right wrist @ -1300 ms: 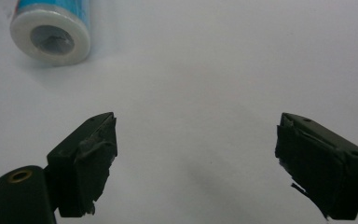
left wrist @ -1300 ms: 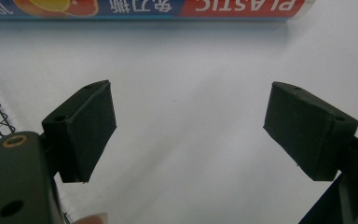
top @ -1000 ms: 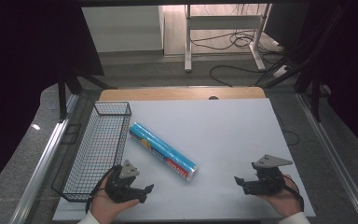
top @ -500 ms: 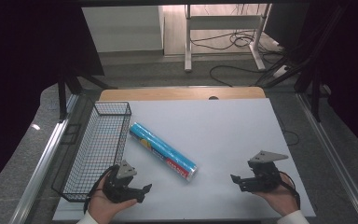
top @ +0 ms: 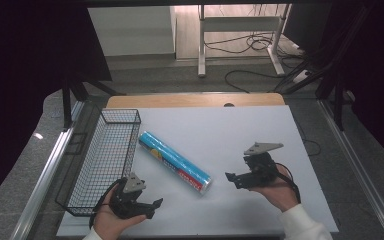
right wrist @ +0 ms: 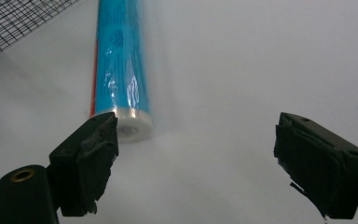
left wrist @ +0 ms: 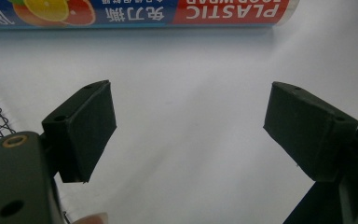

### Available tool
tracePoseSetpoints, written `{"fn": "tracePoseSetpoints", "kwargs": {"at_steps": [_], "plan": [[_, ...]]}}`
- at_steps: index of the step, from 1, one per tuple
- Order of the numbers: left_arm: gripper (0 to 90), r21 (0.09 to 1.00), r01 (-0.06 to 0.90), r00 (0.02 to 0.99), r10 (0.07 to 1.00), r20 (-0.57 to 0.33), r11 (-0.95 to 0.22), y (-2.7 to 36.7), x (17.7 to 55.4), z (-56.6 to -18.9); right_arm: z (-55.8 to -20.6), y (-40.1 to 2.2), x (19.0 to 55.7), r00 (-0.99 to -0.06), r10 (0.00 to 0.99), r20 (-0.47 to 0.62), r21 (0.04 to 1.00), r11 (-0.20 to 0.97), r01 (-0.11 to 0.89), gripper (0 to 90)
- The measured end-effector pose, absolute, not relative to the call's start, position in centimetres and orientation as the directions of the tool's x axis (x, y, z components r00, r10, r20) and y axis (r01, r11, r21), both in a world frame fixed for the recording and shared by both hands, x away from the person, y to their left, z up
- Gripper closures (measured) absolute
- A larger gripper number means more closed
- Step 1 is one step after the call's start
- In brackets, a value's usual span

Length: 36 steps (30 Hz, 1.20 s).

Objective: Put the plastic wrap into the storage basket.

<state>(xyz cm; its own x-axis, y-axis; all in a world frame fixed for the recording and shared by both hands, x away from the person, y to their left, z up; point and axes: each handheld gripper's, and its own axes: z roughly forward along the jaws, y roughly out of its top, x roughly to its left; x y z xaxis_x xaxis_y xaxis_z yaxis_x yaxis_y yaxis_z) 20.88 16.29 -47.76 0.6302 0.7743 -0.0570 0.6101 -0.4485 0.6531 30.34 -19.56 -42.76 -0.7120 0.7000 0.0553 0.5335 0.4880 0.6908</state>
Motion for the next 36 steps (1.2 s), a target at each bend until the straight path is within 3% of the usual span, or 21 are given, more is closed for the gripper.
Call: {"fn": "tracePoseSetpoints", "kwargs": {"at_steps": [13, 36], "plan": [[16.8, 0.647, 0.607, 0.638, 0.769, -0.050, -0.461, 16.1, 20.9, -47.9, -42.4, -13.3, 33.3, -0.775, 0.630, 0.050, 0.635, 0.579, 0.512, 15.9], [17.0, 0.643, 0.608, 0.639, 0.768, -0.049, -0.465, 16.3, 20.7, -48.1, -44.9, -4.6, 36.4, -0.824, 0.559, 0.091, 0.553, 0.660, 0.509, 19.0]]}}
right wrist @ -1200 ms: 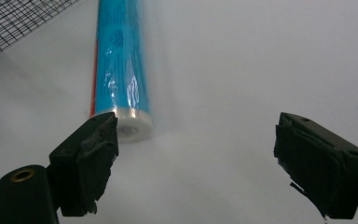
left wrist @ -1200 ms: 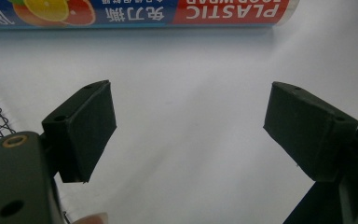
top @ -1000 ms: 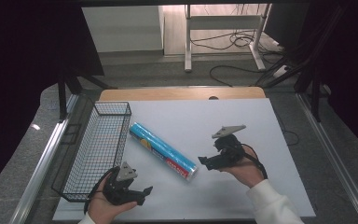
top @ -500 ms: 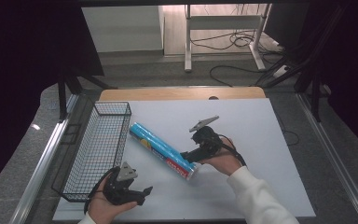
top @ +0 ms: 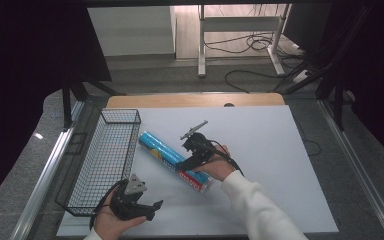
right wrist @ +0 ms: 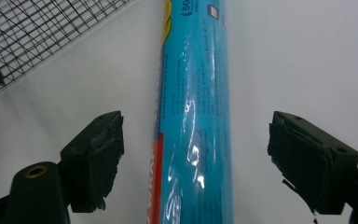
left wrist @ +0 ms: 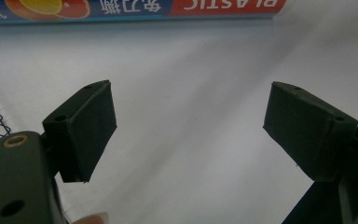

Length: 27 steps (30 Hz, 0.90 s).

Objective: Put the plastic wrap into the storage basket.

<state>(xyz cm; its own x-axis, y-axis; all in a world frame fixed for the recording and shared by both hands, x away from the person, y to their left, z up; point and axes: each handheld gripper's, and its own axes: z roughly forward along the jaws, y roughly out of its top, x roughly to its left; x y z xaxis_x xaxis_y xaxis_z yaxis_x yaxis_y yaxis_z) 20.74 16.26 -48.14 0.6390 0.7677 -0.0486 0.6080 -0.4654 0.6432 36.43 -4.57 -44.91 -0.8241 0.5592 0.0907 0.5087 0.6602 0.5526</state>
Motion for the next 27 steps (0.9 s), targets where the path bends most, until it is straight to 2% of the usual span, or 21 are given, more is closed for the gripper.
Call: {"fn": "tracePoseSetpoints", "kwargs": {"at_steps": [17, 27], "plan": [[17.0, 0.640, 0.604, 0.647, 0.761, -0.045, -0.475, 16.3, 20.7, -48.3, -48.3, -0.6, 38.6, -0.824, 0.564, 0.058, 0.451, 0.722, 0.526, 18.4], [17.0, 0.639, 0.600, 0.652, 0.757, -0.042, -0.481, 16.3, 20.6, -48.3, -50.5, 1.4, 38.8, -0.839, 0.543, 0.015, 0.351, 0.783, 0.513, 21.2]]}}
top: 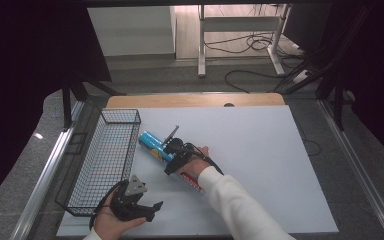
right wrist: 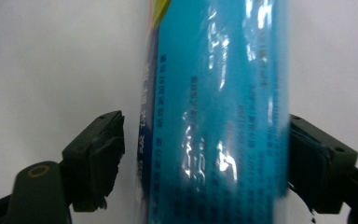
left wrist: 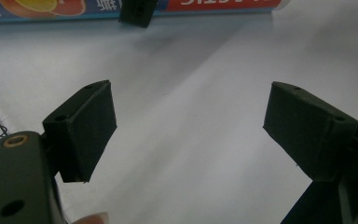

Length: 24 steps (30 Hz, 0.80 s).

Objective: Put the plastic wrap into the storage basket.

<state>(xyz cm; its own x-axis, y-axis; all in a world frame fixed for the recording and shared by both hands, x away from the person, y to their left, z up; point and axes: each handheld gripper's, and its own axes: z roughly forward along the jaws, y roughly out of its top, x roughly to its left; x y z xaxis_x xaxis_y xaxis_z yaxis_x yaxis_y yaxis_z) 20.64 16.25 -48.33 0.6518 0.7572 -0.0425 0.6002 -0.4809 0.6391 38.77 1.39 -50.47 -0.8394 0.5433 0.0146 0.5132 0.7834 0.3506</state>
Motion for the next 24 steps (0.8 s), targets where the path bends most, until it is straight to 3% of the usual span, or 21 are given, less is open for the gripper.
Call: {"fn": "tracePoseSetpoints", "kwargs": {"at_steps": [3, 6, 24], "plan": [[17.0, 0.640, 0.600, 0.652, 0.757, -0.042, -0.481, 16.3, 20.7, -48.3, -50.7, 1.6, 38.8, -0.839, 0.545, -0.015, 0.326, 0.796, 0.511, 29.5], [17.0, 0.640, 0.600, 0.652, 0.757, -0.042, -0.480, 16.3, 20.7, -48.3, -50.9, 1.4, 39.0, -0.839, 0.544, -0.017, 0.312, 0.800, 0.513, 31.2], [17.0, 0.639, 0.603, 0.648, 0.760, -0.044, -0.477, 16.5, 20.8, -48.3, -50.7, -0.2, 40.1, -0.806, 0.573, 0.148, 0.352, 0.731, 0.585, 32.6]]}}
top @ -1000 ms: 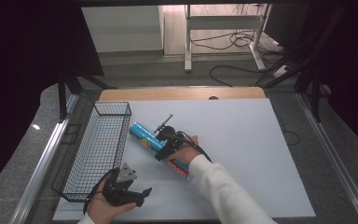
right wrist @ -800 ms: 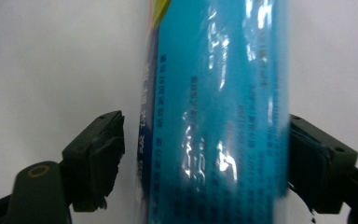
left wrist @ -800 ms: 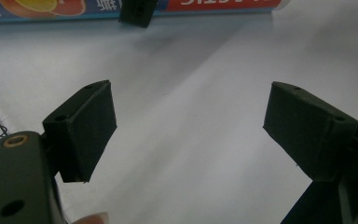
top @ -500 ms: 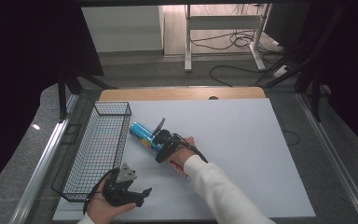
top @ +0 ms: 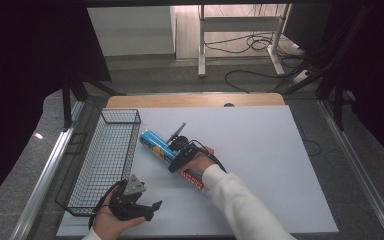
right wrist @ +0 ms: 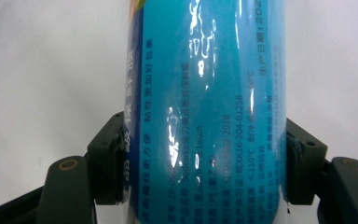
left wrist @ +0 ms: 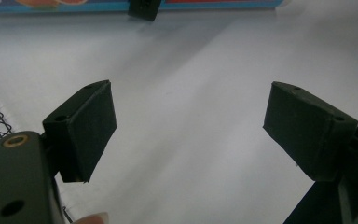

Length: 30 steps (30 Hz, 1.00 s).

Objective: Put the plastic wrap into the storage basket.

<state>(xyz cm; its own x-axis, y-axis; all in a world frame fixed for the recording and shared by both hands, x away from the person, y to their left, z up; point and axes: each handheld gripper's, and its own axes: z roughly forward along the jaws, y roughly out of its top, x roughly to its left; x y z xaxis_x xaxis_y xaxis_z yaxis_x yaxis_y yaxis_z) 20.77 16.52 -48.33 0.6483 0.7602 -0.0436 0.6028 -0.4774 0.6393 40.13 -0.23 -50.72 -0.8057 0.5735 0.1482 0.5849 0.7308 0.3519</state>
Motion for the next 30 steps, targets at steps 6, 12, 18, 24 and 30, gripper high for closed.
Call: {"fn": "tracePoseSetpoints", "kwargs": {"at_steps": [6, 12, 18, 24, 30], "plan": [[17.0, 0.644, 0.604, 0.643, 0.764, -0.046, -0.470, 16.6, 20.8, -48.3, -49.6, -1.5, 39.8, -0.798, 0.571, 0.191, 0.407, 0.694, 0.594, 32.6], [17.1, 0.660, 0.601, 0.634, 0.771, -0.051, -0.450, 16.8, 20.8, -48.1, -47.3, -3.4, 38.6, -0.784, 0.563, 0.262, 0.473, 0.633, 0.612, 32.6], [17.2, 0.674, 0.603, 0.625, 0.778, -0.068, -0.425, 17.1, 20.9, -47.8, -45.3, -6.1, 36.9, -0.781, 0.559, 0.277, 0.531, 0.589, 0.610, 32.6], [17.2, 0.686, 0.609, 0.613, 0.785, -0.088, -0.399, 17.1, 20.9, -47.6, -44.5, -9.5, 35.3, -0.759, 0.583, 0.290, 0.574, 0.529, 0.625, 32.5], [17.1, 0.693, 0.615, 0.609, 0.785, -0.116, -0.375, 16.9, 21.2, -47.4, -44.0, -13.4, 33.5, -0.730, 0.608, 0.312, 0.606, 0.464, 0.646, 32.5]]}}
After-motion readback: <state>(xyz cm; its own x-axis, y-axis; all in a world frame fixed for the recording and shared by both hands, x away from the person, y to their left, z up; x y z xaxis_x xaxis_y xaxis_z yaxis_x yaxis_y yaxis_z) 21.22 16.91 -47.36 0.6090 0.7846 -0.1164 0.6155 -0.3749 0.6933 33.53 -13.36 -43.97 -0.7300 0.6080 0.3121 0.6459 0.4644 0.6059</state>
